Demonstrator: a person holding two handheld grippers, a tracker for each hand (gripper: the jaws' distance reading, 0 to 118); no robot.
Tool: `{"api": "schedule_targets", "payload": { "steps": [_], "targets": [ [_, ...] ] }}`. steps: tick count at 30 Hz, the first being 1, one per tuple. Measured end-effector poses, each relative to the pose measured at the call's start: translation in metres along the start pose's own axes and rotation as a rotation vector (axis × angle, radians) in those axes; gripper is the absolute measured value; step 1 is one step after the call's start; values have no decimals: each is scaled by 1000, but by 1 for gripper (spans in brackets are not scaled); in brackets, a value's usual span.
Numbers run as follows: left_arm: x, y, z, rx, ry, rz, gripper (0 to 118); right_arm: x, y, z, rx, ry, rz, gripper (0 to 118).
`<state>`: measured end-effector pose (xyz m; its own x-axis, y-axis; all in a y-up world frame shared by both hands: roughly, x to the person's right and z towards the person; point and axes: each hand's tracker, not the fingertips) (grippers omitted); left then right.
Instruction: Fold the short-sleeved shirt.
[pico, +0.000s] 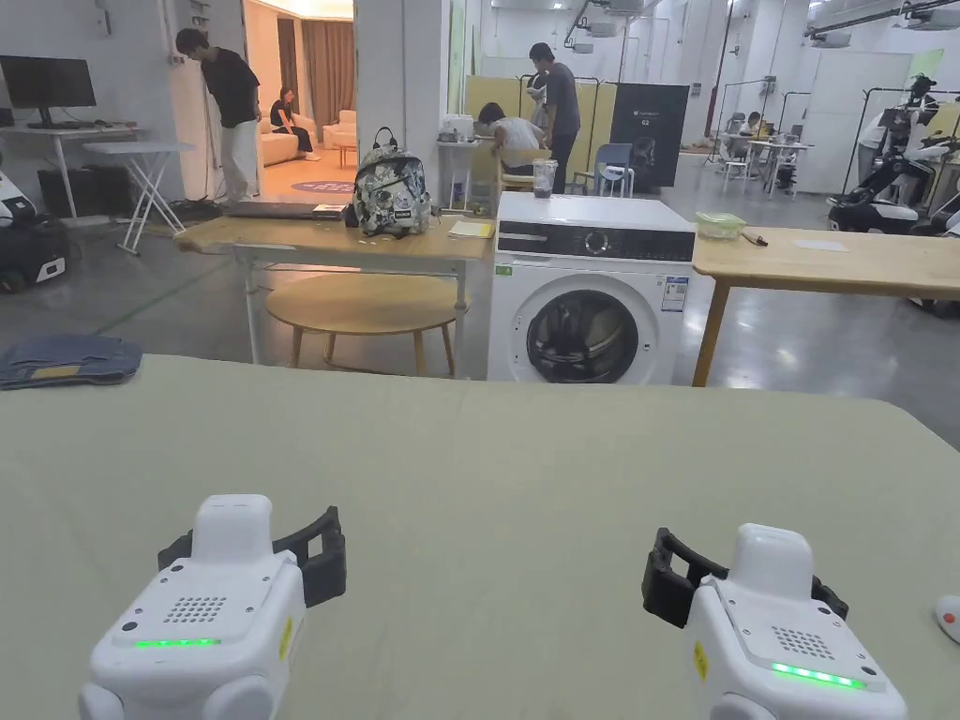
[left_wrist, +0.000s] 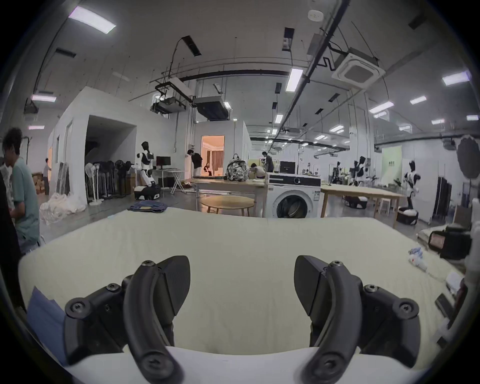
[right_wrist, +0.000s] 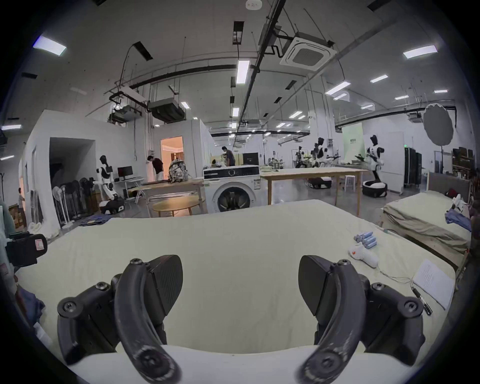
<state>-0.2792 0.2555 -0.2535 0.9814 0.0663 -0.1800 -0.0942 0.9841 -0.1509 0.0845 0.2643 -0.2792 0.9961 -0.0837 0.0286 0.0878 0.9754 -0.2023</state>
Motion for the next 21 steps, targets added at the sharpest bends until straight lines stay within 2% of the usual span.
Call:
{"api": "schedule_targets", "payload": {
  "steps": [4,6,8,12,21],
  "targets": [
    [-2,3,6,66,-24,40,86,-2,2,0,-25,-8,-24,94],
    [2,2,9,122,28,5,86,-4,4,-1,-46,-39,-38,94],
    [5,1,7,131,67,-33,86,-5,4,-2,-61,-50,-46,94],
    [3,0,6,132,8,-46,86,-4,5,-5,-91,-47,-69,94],
    [3,1,5,118,-1,-60,86,-5,4,-8,-121,-72,-59,94]
  ]
}}
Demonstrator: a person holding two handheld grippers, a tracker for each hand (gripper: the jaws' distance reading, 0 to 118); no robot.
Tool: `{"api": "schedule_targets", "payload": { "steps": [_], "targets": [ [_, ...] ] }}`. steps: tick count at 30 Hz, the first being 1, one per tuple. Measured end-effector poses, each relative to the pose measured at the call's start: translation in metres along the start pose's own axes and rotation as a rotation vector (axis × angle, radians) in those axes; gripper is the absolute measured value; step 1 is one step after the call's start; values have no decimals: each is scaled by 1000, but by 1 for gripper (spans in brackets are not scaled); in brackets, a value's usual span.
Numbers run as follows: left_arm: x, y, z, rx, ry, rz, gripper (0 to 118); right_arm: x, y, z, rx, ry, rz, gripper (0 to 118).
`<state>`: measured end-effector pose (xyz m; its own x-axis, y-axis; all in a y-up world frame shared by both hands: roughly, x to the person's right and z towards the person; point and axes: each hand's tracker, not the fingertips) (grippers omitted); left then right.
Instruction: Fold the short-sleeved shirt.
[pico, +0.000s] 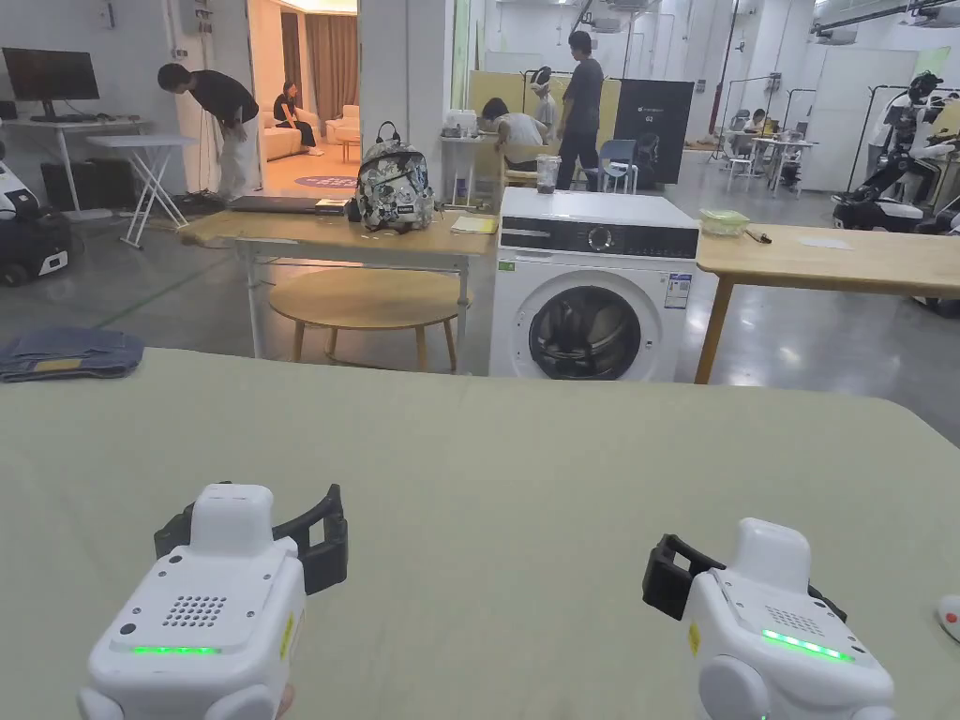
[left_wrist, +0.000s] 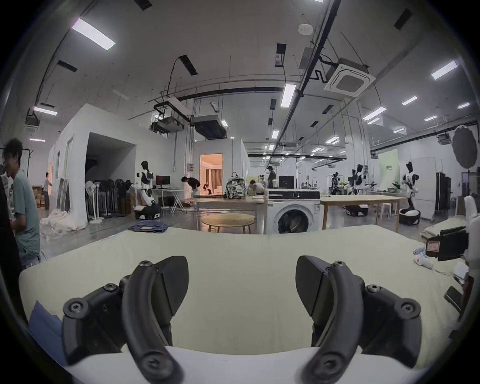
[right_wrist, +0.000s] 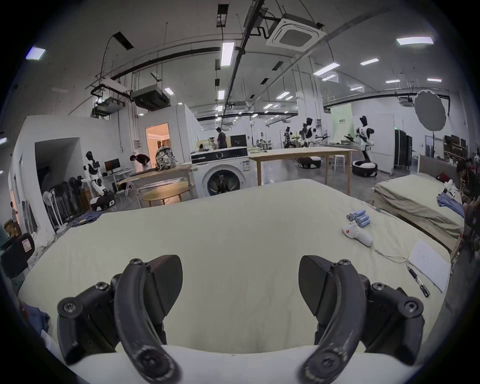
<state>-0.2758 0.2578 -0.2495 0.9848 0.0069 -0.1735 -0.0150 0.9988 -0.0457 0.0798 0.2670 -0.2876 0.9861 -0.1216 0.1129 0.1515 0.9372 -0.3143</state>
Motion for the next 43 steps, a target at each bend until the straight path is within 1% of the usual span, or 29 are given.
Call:
{"api": "schedule_targets", "payload": {
  "steps": [9,17,28,33,38,43],
  "targets": [
    [1,1,0,8,-9,-21,86,-1,0,-1,19,-15,-14,94],
    [1,3,3,20,2,-29,86,-6,0,0,56,-36,33,94],
    [-3,4,2,20,8,-28,86,-6,3,-2,34,-25,51,94],
    [-5,4,3,18,5,-26,86,-2,2,-4,23,-9,41,94],
    [-6,4,4,18,2,-20,86,-1,3,-3,31,-27,23,94],
    [-7,6,5,18,3,-19,86,3,5,-6,27,-6,24,94]
  ]
}}
